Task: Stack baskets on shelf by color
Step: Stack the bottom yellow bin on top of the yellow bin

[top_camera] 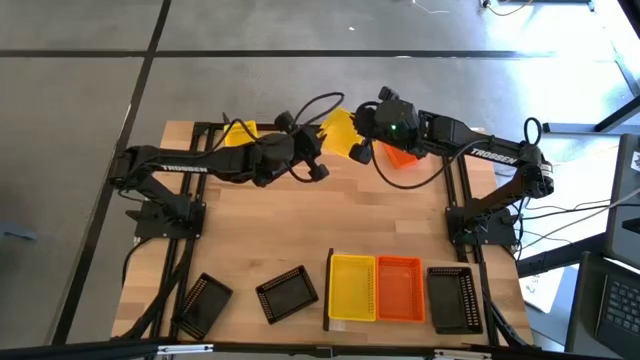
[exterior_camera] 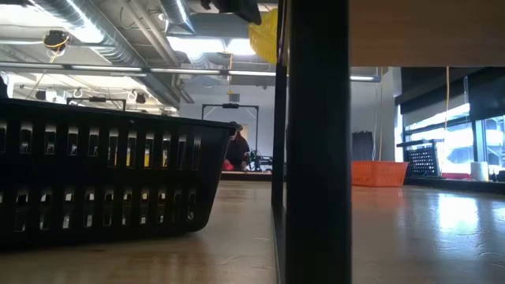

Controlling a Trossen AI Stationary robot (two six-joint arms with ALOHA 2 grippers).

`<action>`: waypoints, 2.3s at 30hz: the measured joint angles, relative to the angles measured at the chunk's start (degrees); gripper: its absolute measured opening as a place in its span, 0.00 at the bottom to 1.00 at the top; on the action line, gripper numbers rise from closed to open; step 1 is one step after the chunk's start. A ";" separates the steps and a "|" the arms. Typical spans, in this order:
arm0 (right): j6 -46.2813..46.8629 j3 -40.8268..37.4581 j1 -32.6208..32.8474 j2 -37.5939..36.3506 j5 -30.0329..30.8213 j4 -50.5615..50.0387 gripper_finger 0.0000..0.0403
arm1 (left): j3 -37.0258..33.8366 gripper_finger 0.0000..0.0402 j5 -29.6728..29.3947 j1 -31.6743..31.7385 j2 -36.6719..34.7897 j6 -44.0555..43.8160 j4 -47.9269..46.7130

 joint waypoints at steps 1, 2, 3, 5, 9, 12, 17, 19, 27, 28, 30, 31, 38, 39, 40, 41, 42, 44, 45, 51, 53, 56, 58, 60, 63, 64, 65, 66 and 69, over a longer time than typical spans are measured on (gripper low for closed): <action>0.27 0.00 0.00 0.00 0.00 0.00 0.00 | 0.00 0.14 -0.72 0.00 0.23 0.56 0.29; 0.51 0.00 0.00 -0.01 0.00 -0.01 0.00 | 0.00 0.14 -1.47 0.00 0.35 1.11 0.33; 0.82 0.00 0.00 -0.01 -0.02 -0.02 0.00 | 0.00 0.14 -2.26 0.00 0.39 1.60 0.29; 1.50 0.00 0.00 -0.02 -0.20 0.00 0.00 | 0.00 0.14 -3.22 0.26 0.37 2.76 0.38; 1.71 0.00 0.30 -0.02 -0.15 0.00 0.00 | 0.00 0.14 -3.29 1.02 0.37 3.32 0.32; 1.71 0.00 1.00 -0.04 -0.11 0.27 0.00 | 0.00 0.14 -3.26 1.78 0.37 3.32 0.27; 1.66 0.00 2.44 -0.07 -0.21 1.39 0.00 | 0.00 0.14 -1.76 2.66 0.37 3.29 0.19; 1.67 0.00 2.74 -0.07 -0.20 1.35 0.00 | 0.00 0.14 -1.41 2.73 0.37 3.26 0.19; 1.80 0.00 3.04 -0.07 -0.27 1.10 0.00 | 0.00 0.01 -1.61 2.78 0.37 3.02 0.19; 1.91 0.00 3.04 -0.07 -0.34 1.09 0.00 | 0.00 0.01 -1.61 2.78 0.37 2.95 0.17; 3.06 0.00 3.04 -0.07 -0.39 1.11 0.02 | 0.00 0.00 -1.58 2.78 0.37 2.91 0.16; 3.98 0.00 3.04 -0.07 -0.43 1.11 0.03 | 0.00 0.00 -1.46 2.78 0.37 2.88 0.15; 5.41 0.00 3.10 -0.09 -2.28 0.55 0.13 | 0.00 0.00 -1.36 2.43 0.37 2.71 -0.05; 6.03 0.00 3.10 -0.09 -2.74 0.55 0.14 | 0.00 0.00 -1.35 2.43 0.36 2.71 -0.05; 6.81 0.00 3.10 -0.09 -3.12 0.49 0.16 | 0.00 0.00 -1.35 2.43 0.34 2.71 -0.11; 7.45 0.00 3.10 -0.09 -3.29 0.46 0.19 | 0.00 0.00 -1.34 2.43 0.33 2.71 -0.32; 7.52 0.00 3.12 -0.09 -3.40 0.37 0.21 | 0.00 0.00 -1.29 2.43 0.30 2.71 -0.47; 7.52 0.00 3.19 -0.09 -3.52 0.16 0.26 | 0.00 0.00 -0.97 2.43 0.32 2.71 -0.68; 7.52 0.00 3.30 -0.09 -3.52 0.17 0.28 | 0.00 0.00 -0.89 2.39 0.30 2.71 -0.80; 7.70 -0.07 4.32 -1.86 -3.48 0.31 0.32 | 0.00 0.00 -0.54 1.57 0.30 2.73 -1.51; 7.68 -0.07 4.72 -3.02 -3.46 0.29 0.33 | 0.00 0.00 -0.55 1.20 0.30 2.73 -2.00; 7.68 -0.07 5.48 -5.13 -3.26 0.22 0.33 | 0.00 0.00 -0.55 0.81 0.30 2.75 -2.47; 8.24 -0.07 6.13 -6.64 -3.19 -0.05 0.33 | 0.00 0.00 -0.49 0.27 0.28 2.74 -2.50; 8.96 -0.07 6.73 -8.38 -3.19 -0.59 0.33 | 0.00 0.00 -0.22 -0.50 0.08 2.73 -2.96; 8.80 -0.04 7.76 -10.92 -3.11 -1.84 0.33 | 0.00 0.00 2.94 -1.93 -1.13 2.33 -5.06; 8.55 -0.04 8.02 -11.69 -3.10 -2.44 0.33 | 0.00 0.00 5.01 -2.36 -1.84 0.99 -6.14; 8.06 -0.04 8.29 -12.31 -3.08 -3.27 0.33 | 0.06 0.00 7.32 -2.65 -2.38 -1.02 -6.94; 7.48 -0.04 8.64 -12.98 -3.04 -4.03 0.33 | 0.61 0.00 9.83 -2.83 -2.64 -3.42 -8.32; 5.92 -0.02 9.56 -14.61 -3.00 -6.23 0.33 | 3.63 0.00 17.32 -3.03 -3.48 -11.22 -16.98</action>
